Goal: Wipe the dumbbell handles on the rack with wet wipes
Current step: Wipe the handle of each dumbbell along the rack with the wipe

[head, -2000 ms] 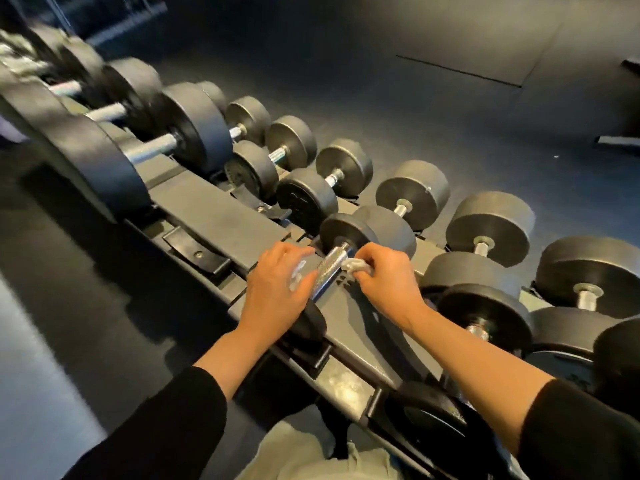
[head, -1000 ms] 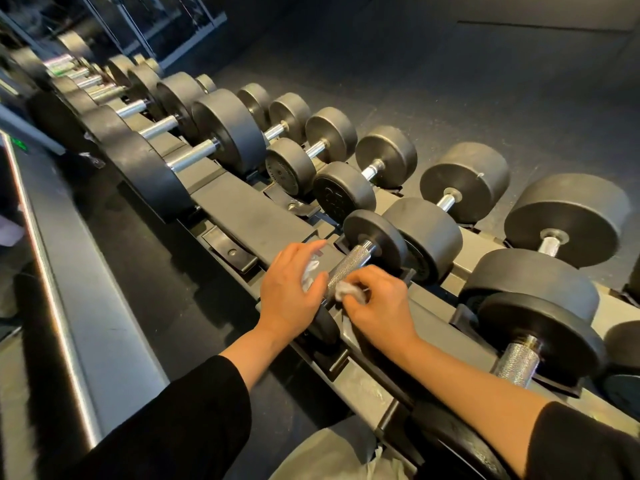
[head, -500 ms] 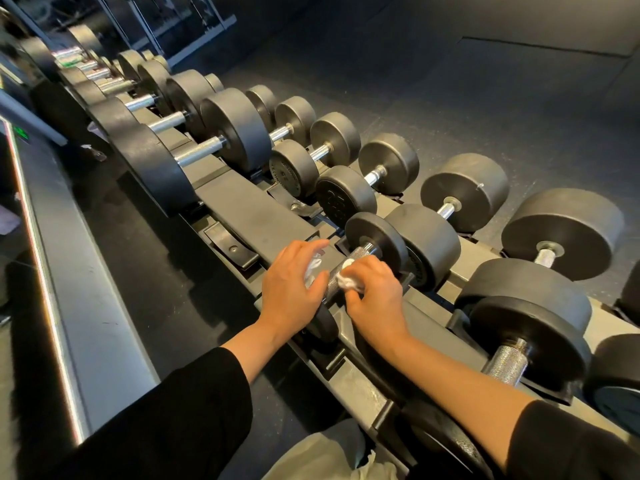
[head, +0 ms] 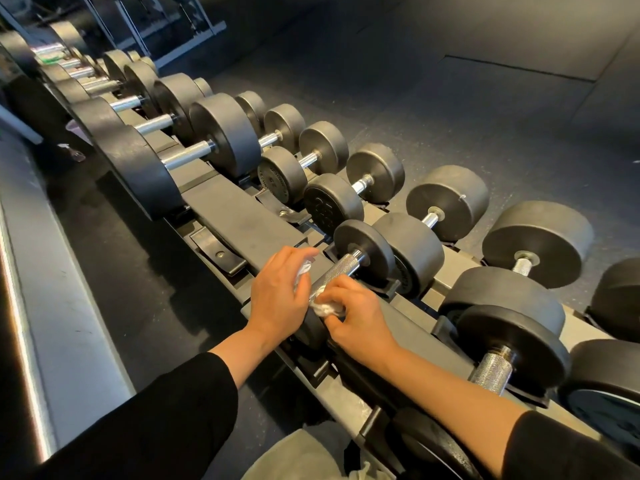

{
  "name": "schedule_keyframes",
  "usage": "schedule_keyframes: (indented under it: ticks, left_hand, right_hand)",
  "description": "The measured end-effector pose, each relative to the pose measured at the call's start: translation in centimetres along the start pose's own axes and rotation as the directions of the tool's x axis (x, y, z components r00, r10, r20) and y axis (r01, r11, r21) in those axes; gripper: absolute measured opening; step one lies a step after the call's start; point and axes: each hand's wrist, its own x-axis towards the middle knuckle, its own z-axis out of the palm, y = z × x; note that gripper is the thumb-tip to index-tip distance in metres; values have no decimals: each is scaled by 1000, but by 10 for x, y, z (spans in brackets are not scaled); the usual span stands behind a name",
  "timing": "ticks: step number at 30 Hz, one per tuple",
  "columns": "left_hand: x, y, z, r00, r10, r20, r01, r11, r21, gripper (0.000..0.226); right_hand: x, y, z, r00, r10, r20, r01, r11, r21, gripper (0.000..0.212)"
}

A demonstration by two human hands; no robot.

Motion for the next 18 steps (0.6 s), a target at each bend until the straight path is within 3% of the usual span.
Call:
schedule_keyframes:
  ticks: [2,6,9,11,15,18]
  left_hand:
    - [0,-1,1,1000,7,4,-7,1000,-20,41]
    - [0,-4,2,999,26,18,-25,999,-41,41]
    - [0,-8,0,998,53,28,-50,995,-89,38]
    - [-1,-10,-5,997,59,41,-51,982,-182,36]
    - [11,-25,-17,986,28,166,57,873,-484,41]
    - [32,-55,-17,973,16,231,109,848,-518,42]
  right_hand:
    - [4,-2,-5,999,43,-24,-44,998,-37,24]
    - [30,-5,-21,966,127,-223,-172,965,-197,27]
    - [53,-6,-25,976,203,-81,-218,891,-399,29]
    - [60,-7,-20,963,268,9,-236,864,-444,28]
    - [64,-19,-10,928,373,13,-317,806,-500,32]
    - [56,-35,-6,914,405,12,-345,794,-501,36]
